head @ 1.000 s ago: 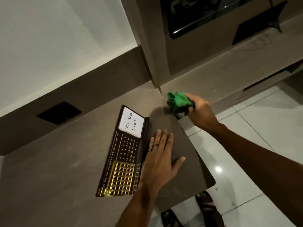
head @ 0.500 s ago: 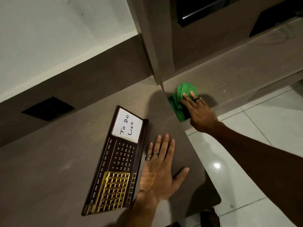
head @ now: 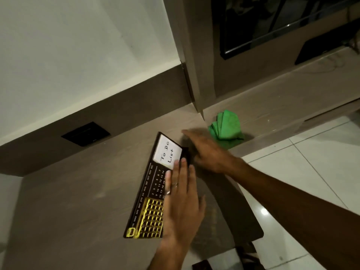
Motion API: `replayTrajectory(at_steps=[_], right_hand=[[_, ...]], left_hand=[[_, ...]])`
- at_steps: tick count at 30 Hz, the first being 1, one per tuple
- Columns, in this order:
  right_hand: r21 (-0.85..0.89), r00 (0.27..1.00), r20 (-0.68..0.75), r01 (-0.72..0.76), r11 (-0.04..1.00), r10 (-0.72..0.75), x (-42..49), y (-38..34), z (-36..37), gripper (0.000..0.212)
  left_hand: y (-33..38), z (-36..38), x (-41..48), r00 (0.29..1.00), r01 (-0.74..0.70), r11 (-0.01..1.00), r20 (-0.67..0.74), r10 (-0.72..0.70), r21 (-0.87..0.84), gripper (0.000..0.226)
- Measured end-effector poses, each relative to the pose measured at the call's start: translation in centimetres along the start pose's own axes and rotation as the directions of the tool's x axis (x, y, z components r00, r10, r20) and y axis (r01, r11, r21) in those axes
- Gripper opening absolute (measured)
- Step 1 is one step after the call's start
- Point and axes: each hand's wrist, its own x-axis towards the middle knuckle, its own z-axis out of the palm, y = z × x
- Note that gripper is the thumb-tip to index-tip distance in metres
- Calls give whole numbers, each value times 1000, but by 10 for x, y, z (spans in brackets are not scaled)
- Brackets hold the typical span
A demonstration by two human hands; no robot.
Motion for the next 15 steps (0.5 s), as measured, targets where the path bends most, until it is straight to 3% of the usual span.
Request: replayTrajectory(at_steps=[5,11,15], right_hand=[[-26,991,129,-24,999,27,9,-23,21,115],[67,998,22,-66,996,65,-9,-25,36,99],[-11,983,-86,-164,986,162,-35,-29,59,80]], left_hand=[[-37,-20,-40,946,309,950,86,-311,36,127],[-81,-17,-67,927,353,929,92,-363,110,133],[-126,-13,-76,929,368,926,12,-370,83,128]])
